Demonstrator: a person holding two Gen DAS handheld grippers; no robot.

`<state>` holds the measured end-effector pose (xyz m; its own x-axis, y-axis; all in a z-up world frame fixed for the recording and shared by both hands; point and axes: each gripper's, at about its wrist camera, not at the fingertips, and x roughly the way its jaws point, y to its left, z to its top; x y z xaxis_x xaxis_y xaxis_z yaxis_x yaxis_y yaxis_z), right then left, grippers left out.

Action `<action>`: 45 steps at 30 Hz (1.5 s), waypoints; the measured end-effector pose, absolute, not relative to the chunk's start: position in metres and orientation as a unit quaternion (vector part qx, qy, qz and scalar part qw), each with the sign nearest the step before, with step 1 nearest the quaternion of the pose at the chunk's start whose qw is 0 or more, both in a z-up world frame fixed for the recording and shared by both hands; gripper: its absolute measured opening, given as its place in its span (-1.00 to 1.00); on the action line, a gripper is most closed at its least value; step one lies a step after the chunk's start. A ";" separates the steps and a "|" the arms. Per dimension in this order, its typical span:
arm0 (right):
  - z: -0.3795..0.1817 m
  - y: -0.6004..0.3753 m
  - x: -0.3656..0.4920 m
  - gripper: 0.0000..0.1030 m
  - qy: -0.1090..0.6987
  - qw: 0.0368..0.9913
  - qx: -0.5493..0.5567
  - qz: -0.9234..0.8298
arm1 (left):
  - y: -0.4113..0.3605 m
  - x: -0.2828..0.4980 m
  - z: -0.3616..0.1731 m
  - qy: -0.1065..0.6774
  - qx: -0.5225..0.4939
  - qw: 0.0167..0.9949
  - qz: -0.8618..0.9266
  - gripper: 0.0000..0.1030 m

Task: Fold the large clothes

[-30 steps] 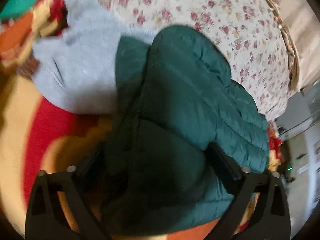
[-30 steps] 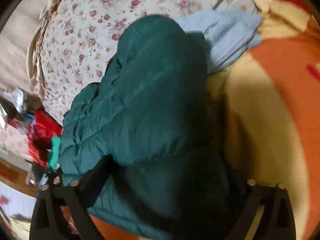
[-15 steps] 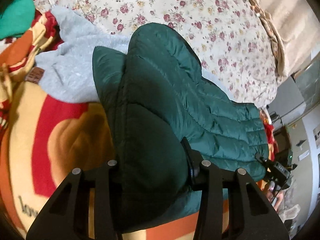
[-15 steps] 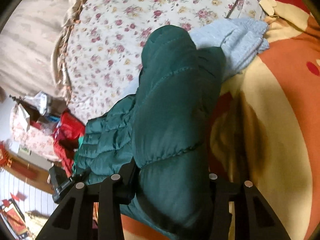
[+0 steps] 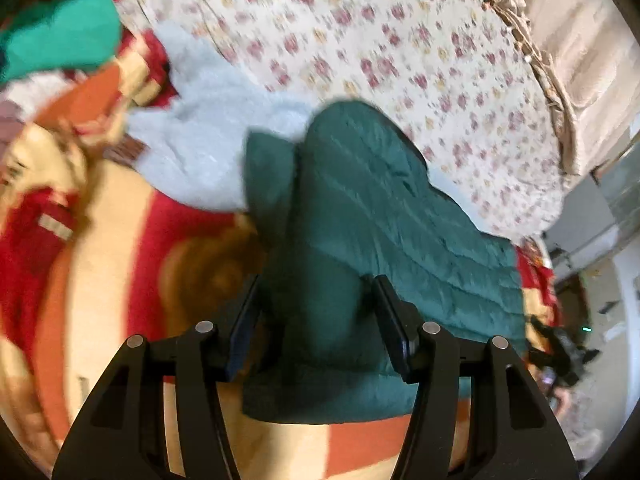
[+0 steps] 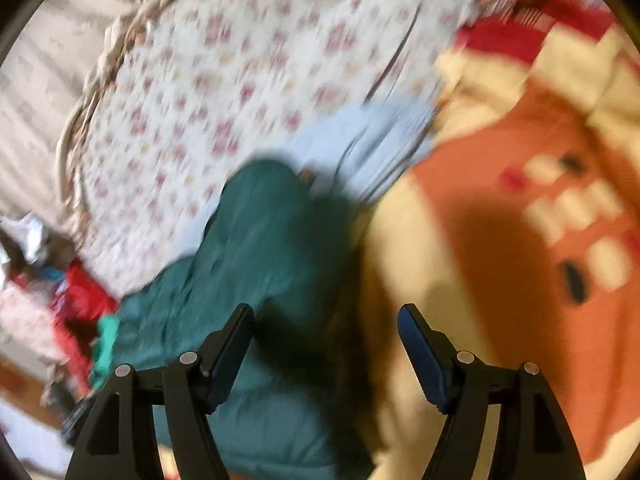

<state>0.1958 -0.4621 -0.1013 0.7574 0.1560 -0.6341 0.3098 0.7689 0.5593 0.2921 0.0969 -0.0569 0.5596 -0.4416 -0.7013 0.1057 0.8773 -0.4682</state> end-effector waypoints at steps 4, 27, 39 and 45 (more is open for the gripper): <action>-0.086 -0.444 0.205 0.40 0.329 0.896 0.293 -0.046 | 0.102 0.287 -0.044 0.422 -0.169 0.882 -0.121 0.07; -0.126 -0.398 0.308 0.53 0.385 0.905 0.181 -0.029 | 0.036 0.384 -0.085 0.444 -0.077 0.890 -0.067 0.61; -0.087 -0.391 0.256 0.52 0.344 0.916 0.202 -0.039 | 0.056 0.309 -0.044 0.399 -0.044 0.916 -0.001 0.61; -0.077 -0.367 0.216 0.52 0.341 0.915 0.215 -0.015 | 0.054 0.252 -0.019 0.348 -0.015 0.937 0.028 0.61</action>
